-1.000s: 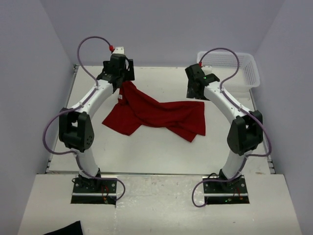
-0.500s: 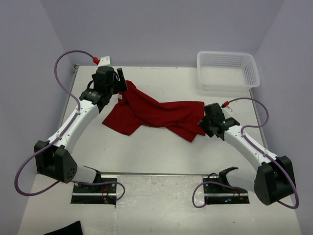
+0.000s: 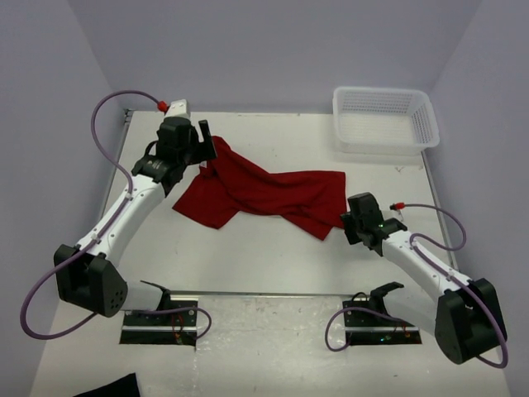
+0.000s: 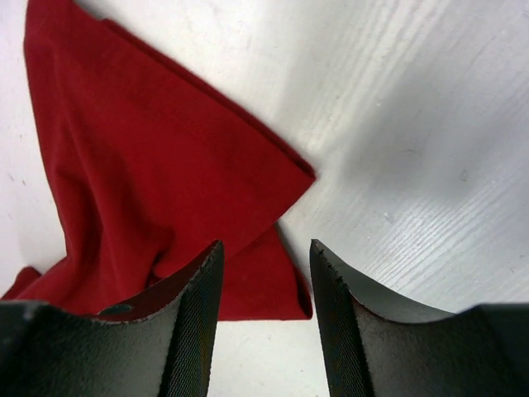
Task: Fold and stack the t-shirts
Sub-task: Flatten out the tshirt
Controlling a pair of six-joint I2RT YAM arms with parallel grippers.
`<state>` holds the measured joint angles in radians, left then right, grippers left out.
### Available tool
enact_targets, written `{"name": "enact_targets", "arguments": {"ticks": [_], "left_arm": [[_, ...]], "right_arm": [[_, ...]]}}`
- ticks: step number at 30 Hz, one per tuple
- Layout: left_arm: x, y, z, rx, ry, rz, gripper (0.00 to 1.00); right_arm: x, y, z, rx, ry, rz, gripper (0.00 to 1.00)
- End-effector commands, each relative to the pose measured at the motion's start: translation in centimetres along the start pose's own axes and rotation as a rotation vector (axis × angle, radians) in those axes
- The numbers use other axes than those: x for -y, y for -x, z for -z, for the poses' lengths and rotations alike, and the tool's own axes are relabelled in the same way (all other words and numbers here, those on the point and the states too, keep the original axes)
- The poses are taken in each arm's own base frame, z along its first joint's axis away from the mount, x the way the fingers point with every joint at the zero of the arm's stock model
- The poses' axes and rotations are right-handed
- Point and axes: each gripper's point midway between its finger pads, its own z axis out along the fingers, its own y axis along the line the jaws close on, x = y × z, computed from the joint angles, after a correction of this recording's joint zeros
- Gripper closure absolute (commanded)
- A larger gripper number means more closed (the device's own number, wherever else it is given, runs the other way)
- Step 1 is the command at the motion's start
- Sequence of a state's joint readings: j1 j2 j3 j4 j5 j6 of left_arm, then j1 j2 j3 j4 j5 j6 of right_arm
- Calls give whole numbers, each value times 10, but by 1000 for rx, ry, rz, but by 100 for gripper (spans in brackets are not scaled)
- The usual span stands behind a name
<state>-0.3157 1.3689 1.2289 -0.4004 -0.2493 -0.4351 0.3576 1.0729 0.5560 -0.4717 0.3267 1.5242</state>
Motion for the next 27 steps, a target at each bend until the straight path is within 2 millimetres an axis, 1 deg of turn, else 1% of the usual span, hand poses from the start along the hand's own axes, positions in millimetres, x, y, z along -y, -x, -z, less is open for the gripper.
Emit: {"name": "enact_targets", "arguments": {"ticks": [1,6,8,12,13,20,24,26,27], "left_arm": [[12,14,11,54,-66,24,15],[16,14,13,60,-92,23,14],[18,17,17,71,-105,26,14],[19,22,21,83,-116,20,14],[19,23,22,88,-116,19,14],[20,23,22,90,-124,14,14],[20,27,24,100,-125,10,14],[20,28,25,103,-126,6,13],[20,28,25,103,-126,6,13]], "right_arm": [[1,14,-7,83,-6,-137,52],[5,10,-19,80,-7,-167,53],[4,8,-23,74,-4,-178,53],[11,0,-35,58,-37,-186,55],[9,-1,-36,58,-28,-184,55],[5,1,-39,74,-55,-184,59],[9,4,-39,91,-88,-176,60],[11,5,-40,103,-99,-174,65],[11,6,-40,105,-100,-176,70]]}}
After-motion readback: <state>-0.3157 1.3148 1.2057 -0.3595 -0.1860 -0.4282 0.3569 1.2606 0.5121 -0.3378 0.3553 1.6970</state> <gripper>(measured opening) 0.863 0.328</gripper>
